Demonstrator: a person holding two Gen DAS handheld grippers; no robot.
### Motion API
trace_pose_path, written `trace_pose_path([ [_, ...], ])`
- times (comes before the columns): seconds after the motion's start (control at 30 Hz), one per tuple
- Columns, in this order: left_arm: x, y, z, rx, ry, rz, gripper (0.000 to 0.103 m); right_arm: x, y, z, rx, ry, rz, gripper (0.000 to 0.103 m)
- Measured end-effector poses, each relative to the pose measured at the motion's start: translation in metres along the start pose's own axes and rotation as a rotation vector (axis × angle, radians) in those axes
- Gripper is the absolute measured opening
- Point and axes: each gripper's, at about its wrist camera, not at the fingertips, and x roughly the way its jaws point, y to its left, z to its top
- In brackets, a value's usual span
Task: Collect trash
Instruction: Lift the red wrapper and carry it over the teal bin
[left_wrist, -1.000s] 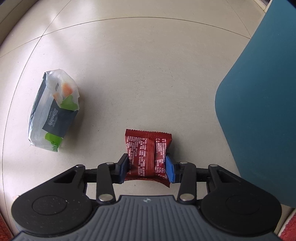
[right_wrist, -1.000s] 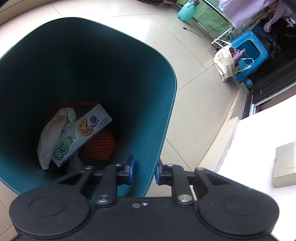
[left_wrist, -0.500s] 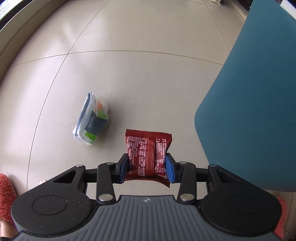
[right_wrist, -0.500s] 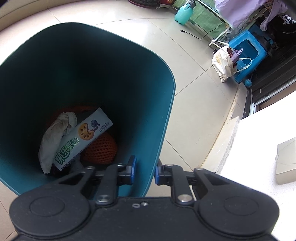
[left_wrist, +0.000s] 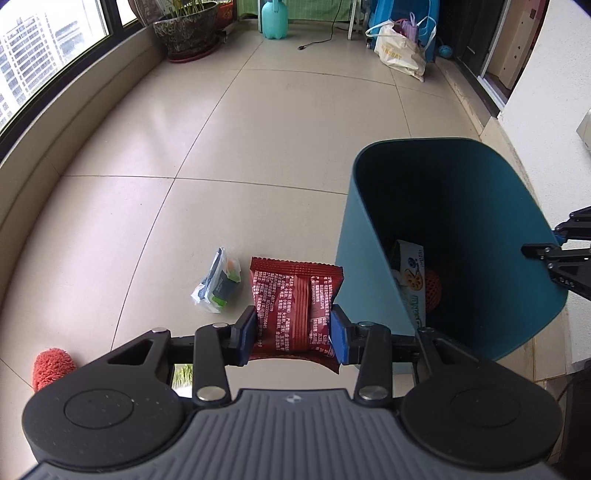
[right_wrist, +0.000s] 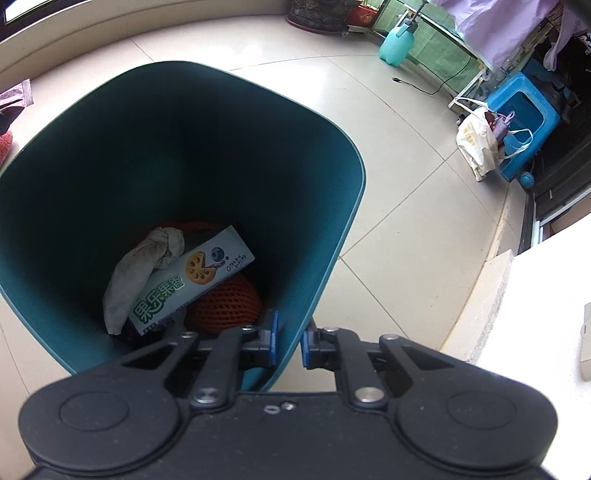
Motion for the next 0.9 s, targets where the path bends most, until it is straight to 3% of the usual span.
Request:
trace_pose_path([
  [0.13, -0.025, -0.014, -0.001, 0.009, -0.019, -0.004, 0.040, 0.000, 0.015, 0.006, -0.041, 0.001, 0.006, 0.012],
  [0.37, -0.029, -0.038, 0.003, 0.028, -0.025, -0.024, 0.040, 0.001, 0.042, 0.012, -0.128, 0.004, 0.019, 0.014],
  [0.53, 0.000, -0.053, 0.011, 0.049, 0.016, -0.054, 0.040, 0.002, 0.042, 0.015, -0.160, -0.008, 0.036, 0.014],
  [0.9, 0.070, -0.065, 0.000, 0.063, 0.141, -0.026, 0.040, 0.005, 0.037, 0.026, -0.197, -0.064, 0.055, 0.014],
])
